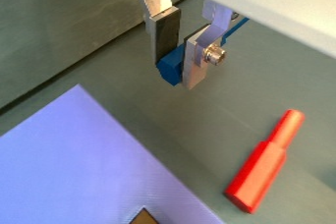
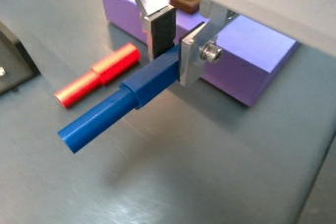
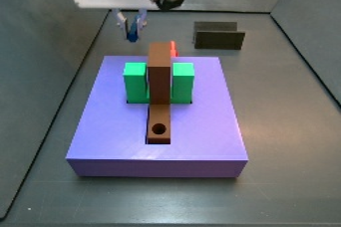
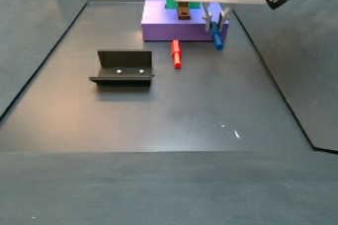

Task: Pick up the blue object. Move up. Place the blue object on the fixture. Regrasp the blue object. Move to above the board. Insert the blue object.
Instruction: Place the blue object on the fixture.

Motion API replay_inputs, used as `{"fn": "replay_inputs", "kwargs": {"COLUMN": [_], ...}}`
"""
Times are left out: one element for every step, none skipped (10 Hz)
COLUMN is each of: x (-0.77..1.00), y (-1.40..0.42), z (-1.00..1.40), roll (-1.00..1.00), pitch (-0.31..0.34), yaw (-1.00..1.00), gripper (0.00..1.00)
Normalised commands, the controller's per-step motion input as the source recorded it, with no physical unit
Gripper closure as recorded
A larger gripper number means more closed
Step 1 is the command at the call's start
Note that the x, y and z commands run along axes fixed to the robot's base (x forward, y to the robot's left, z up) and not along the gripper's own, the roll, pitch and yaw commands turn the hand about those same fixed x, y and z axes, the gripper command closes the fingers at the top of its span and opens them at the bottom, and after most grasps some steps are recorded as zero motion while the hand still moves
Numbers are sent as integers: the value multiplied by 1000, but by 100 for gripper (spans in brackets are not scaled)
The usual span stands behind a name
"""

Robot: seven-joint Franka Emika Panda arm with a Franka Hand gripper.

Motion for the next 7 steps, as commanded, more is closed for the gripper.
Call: {"fn": "replay_inputs", "kwargs": {"x": [571,660,646,640,637,620,614], "y": [174,186,209,217,200,137,86], "z": [143,46,34,23,9,31,69], "roll": [-1000,-917,-929,-937,-951,-1000,-1000], "pitch": [23,166,183,194,220,200,171], "yaw": [-169,-66,-37,-23,-11,-17,-31], "gripper": [100,100,100,100,100,100,100]}}
